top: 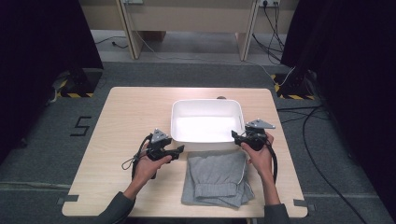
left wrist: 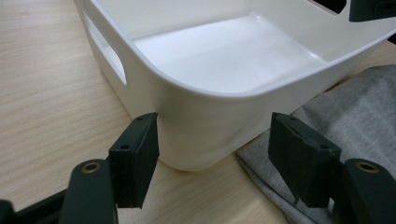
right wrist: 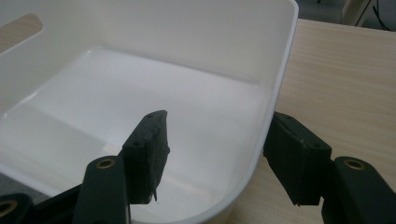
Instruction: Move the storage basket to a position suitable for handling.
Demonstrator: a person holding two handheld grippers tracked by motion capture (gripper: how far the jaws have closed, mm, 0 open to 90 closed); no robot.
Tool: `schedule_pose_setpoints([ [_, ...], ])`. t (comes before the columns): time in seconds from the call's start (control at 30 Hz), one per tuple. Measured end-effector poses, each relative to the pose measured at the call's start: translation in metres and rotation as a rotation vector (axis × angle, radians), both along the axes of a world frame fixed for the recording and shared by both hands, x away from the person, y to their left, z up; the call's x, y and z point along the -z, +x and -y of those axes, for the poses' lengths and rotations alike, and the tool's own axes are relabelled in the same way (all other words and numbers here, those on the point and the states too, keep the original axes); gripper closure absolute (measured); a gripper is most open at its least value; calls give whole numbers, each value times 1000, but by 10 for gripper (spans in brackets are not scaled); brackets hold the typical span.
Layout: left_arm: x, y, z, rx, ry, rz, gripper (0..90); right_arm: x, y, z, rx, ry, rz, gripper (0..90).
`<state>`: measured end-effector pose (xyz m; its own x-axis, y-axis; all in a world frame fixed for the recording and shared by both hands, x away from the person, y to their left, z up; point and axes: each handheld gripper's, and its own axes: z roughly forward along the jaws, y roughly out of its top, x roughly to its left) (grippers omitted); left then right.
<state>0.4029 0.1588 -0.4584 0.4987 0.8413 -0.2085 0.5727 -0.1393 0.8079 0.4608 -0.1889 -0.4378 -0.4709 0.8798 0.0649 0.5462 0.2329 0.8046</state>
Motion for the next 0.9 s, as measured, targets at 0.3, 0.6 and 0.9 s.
schedule_pose_setpoints([
  [0.3, 1, 0, 3, 17, 3, -5, 323, -2, -4, 1, 4, -25, -6, 409],
  [0.6, 2, -1, 2, 25, -43, -21, 315, -3, -6, 8, 23, -6, 3, 360],
  [0.9, 9, -18, -4, 60, -5, -46, 244, -18, -24, 27, 50, 65, 13, 286],
])
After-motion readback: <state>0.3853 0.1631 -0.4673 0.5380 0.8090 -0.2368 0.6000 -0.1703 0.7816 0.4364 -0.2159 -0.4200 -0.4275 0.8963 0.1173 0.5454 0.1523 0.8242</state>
